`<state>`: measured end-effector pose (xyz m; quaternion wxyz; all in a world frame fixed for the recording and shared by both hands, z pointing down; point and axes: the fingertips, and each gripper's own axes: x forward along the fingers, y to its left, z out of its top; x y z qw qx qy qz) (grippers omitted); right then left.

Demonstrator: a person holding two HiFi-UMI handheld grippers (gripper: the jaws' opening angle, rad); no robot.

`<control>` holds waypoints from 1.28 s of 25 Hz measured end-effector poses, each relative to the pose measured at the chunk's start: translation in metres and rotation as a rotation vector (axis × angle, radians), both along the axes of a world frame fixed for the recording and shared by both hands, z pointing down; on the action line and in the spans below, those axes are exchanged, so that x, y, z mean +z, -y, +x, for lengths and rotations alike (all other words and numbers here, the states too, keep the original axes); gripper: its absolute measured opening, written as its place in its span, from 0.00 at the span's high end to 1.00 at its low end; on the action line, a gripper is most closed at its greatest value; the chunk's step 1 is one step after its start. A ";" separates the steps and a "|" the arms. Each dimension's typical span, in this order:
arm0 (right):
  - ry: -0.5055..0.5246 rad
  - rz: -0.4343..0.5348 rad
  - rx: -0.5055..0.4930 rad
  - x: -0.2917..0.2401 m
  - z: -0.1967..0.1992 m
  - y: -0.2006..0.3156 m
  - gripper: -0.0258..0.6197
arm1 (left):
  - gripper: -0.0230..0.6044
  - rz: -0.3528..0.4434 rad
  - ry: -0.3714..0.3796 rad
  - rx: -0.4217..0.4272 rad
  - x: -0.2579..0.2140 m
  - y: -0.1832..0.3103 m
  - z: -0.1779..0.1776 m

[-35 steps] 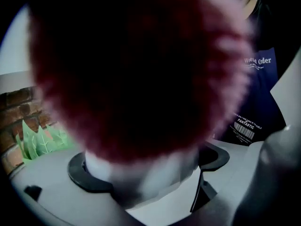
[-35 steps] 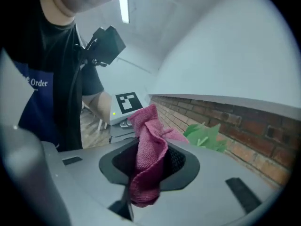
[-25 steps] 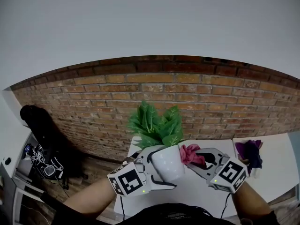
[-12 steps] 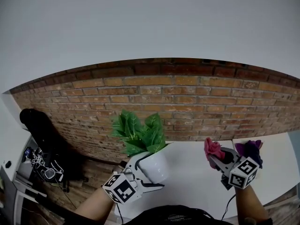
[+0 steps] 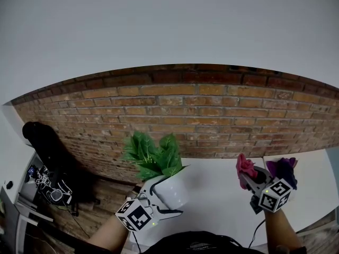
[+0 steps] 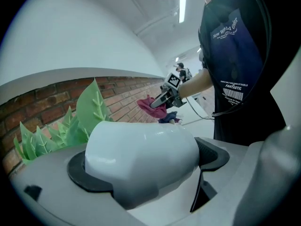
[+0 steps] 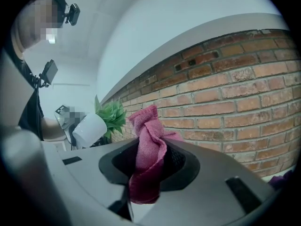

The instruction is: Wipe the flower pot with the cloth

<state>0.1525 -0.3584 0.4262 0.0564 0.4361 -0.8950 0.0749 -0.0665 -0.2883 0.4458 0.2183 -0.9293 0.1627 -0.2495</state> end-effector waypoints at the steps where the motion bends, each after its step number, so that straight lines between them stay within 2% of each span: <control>1: 0.007 0.002 0.001 0.000 0.001 0.000 0.81 | 0.07 0.002 -0.004 -0.002 -0.001 0.000 0.000; 14: -0.012 0.002 -0.004 0.002 -0.006 -0.006 0.81 | 0.07 0.009 -0.003 0.016 -0.003 -0.006 0.007; 32: -0.030 -0.033 -0.046 0.021 -0.014 -0.009 0.81 | 0.07 -0.030 0.009 0.031 0.011 -0.012 0.016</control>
